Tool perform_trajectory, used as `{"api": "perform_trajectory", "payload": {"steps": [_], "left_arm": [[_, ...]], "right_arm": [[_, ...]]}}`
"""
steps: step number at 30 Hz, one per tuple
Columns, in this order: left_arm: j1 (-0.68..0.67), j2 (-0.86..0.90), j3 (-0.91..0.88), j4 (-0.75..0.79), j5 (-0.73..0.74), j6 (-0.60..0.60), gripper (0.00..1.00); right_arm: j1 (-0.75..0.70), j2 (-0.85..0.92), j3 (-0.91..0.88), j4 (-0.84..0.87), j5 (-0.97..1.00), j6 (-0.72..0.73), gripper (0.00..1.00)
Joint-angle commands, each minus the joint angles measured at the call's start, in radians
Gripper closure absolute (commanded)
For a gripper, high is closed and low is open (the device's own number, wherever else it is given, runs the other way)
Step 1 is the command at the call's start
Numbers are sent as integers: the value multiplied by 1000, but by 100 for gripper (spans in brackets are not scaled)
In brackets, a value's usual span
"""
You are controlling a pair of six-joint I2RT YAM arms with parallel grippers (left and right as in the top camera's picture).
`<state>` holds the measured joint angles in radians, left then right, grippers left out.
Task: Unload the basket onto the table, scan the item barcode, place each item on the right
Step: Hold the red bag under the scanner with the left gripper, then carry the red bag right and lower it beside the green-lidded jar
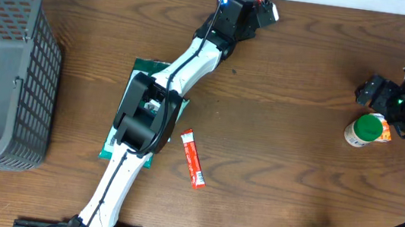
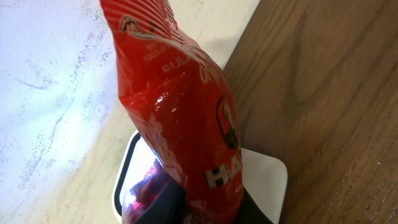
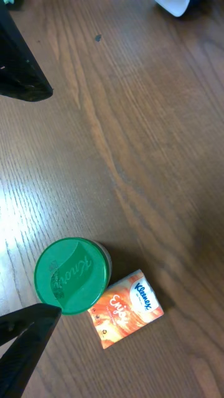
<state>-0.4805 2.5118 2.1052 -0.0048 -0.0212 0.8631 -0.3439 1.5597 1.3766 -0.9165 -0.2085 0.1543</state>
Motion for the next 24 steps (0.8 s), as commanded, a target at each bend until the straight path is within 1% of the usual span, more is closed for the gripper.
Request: {"api": "perform_trajectory", "payload": {"steps": [1,7,11,13,15,19,21,24], "left_arm": [[5,18,8,0,25,-24,93],[5,-8,8,65,-93,-24,93],[5,-67,8,73,-96,-25,93],[0,-116,8,68,-104,-55,93],[-3,-168,8,60,-104,-130,93],[-9,-275,8,-9,-103,-339,93],[-14,-328,8,-92,-99,-463,93],[-27,-396,8,-253,-91,-684,93]], "right_arm": [[-2,-15,16,0,2,-6,1],[-2,-15,16,0,2,-6,1],[-2,-15,16,0,2,-6,1],[-2,-15,16,0,2,-6,1],[-2,-15,16,0,2,-6,1],[-2,-15,16,0,2,-6,1],[-2,-15,16,0,2,-6,1],[-2,-15,16,0,2,-6,1]]}}
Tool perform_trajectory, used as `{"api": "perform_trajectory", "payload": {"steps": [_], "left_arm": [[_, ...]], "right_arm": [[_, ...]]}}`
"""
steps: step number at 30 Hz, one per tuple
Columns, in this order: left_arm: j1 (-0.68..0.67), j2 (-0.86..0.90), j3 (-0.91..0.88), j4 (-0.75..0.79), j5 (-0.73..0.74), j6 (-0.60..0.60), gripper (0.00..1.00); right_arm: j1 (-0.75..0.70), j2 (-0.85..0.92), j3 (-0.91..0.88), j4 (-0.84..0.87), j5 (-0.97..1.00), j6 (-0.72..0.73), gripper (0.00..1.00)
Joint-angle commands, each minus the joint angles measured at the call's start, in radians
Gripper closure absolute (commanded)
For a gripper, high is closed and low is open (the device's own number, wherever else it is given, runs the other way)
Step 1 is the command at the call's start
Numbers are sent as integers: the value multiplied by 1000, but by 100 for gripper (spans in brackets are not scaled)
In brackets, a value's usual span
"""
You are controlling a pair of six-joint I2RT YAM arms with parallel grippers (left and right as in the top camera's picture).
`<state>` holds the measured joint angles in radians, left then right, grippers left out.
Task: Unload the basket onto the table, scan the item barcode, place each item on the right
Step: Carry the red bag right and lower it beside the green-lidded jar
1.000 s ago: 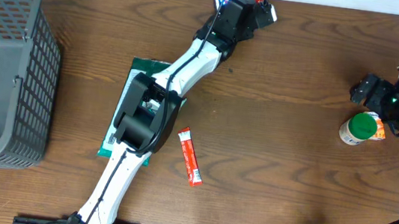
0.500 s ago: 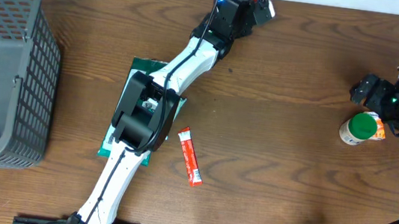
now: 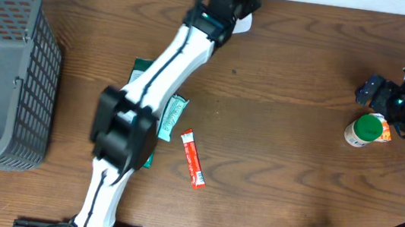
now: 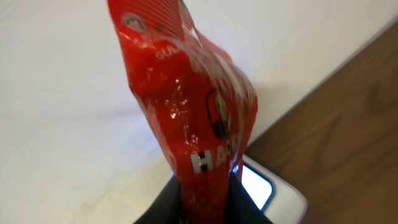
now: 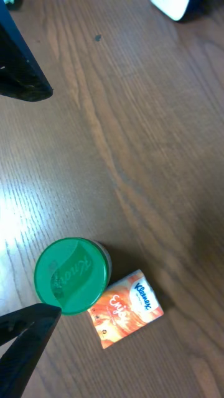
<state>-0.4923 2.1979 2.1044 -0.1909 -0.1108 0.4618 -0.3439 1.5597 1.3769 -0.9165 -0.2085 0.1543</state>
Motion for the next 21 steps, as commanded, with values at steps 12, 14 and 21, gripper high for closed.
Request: {"api": "perform_trajectory", "payload": {"steps": [12,14,21], "left_arm": [[-125,-91,-66,-548,364,-892,93],[-150,-84,-122,-518,440,-975,93],[-226,-59,-272,-307,594,-1142,93]], "right_arm": [[-2,-15,16,0,2,-6,1],[-2,-15,16,0,2,-6,1],[-2,-15,16,0,2,-6,1]]}}
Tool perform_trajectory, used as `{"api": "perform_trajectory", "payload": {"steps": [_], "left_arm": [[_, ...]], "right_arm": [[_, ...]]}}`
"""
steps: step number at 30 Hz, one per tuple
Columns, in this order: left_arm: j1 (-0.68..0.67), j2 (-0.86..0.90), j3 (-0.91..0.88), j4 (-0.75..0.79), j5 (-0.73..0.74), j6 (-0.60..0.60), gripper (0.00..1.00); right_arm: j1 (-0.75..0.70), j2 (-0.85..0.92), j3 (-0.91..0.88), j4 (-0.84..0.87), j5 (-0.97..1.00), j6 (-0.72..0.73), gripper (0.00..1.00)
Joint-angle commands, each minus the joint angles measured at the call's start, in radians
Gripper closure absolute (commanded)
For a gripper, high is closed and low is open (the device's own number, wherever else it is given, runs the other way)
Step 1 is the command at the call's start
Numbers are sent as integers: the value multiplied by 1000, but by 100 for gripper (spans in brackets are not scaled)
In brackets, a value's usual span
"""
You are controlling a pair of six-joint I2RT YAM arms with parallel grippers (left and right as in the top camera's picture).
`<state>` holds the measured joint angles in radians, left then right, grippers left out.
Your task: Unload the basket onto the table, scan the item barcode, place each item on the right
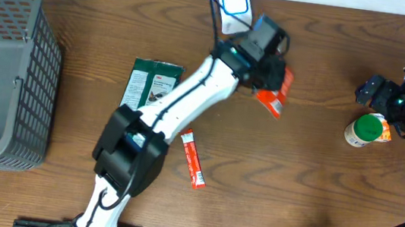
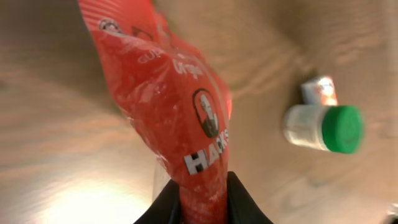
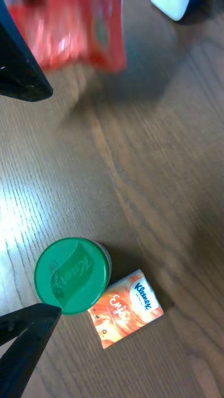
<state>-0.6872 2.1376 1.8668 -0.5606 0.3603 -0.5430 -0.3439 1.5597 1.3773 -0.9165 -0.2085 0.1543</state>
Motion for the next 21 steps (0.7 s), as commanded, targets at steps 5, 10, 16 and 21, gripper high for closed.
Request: {"api": "perform_trajectory", "payload": {"steps": [5,10,16,21], "left_arm": [[-114,48,-79,216,122,-177,93],[-178,97,-79,317,122,-227,93],[-219,116,-79,354,51,-219,78],[-208,115,-75,378,47,-175,34]], "right_arm": [[-2,-15,16,0,2,-6,1],[-2,-15,16,0,2,-6,1],[-2,-15,16,0,2,-6,1],[-2,-15,16,0,2,-6,1]]}}
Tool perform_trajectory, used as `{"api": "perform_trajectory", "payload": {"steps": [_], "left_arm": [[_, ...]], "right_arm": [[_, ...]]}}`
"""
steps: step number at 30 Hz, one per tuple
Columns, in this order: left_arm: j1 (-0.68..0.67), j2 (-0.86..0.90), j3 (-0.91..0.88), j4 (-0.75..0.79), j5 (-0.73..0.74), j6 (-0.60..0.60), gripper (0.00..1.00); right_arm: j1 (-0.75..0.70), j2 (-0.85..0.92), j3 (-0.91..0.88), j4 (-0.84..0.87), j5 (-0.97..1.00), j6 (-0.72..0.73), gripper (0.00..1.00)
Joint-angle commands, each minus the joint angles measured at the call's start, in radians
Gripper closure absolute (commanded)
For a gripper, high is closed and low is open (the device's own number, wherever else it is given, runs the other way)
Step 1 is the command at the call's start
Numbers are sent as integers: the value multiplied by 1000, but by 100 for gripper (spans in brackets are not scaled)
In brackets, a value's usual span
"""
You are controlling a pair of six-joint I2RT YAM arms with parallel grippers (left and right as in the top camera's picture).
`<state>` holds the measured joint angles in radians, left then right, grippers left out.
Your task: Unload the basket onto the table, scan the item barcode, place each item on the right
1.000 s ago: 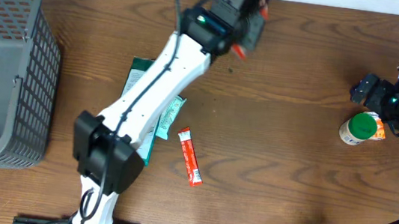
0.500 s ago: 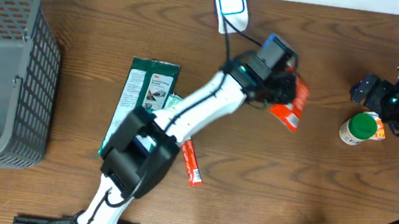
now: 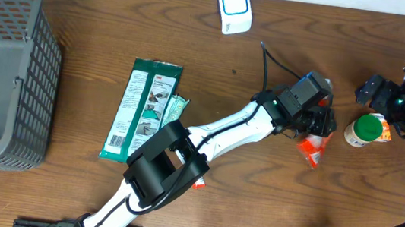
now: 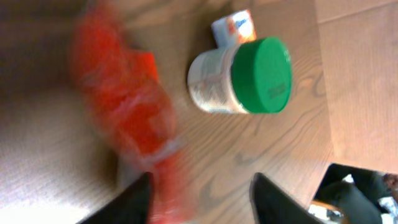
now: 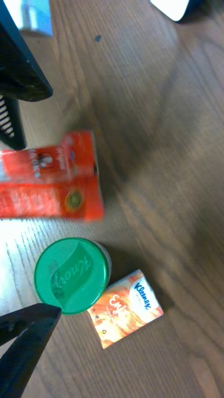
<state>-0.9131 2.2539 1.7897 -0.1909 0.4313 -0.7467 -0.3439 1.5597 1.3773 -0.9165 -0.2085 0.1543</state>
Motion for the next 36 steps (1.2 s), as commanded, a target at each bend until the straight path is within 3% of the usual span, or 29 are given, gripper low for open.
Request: {"api": "perform_trajectory", "payload": {"steps": [1,9,18,22,26,33,36], "left_arm": [[22,-6,4,12,-24,39,30],[80,-126,10,-44,-71,149,26],[244,-328,10,-488,-318,271,26],[373,-411,10,-708,-447,327,25],[523,-465,10,-853,-476,335,25],[714,-528,10,-917,-477,373,24],[755,-527,9,-930,-477,373,16]], "right_arm": [[-2,-15,16,0,2,-6,1],[-2,-15,16,0,2,-6,1],[-2,-15,16,0,2,-6,1],[-2,-15,16,0,2,-6,1],[-2,-15,16,0,2,-6,1],[-2,-15,16,0,2,-6,1],[-2,-15,16,0,2,-6,1]]}}
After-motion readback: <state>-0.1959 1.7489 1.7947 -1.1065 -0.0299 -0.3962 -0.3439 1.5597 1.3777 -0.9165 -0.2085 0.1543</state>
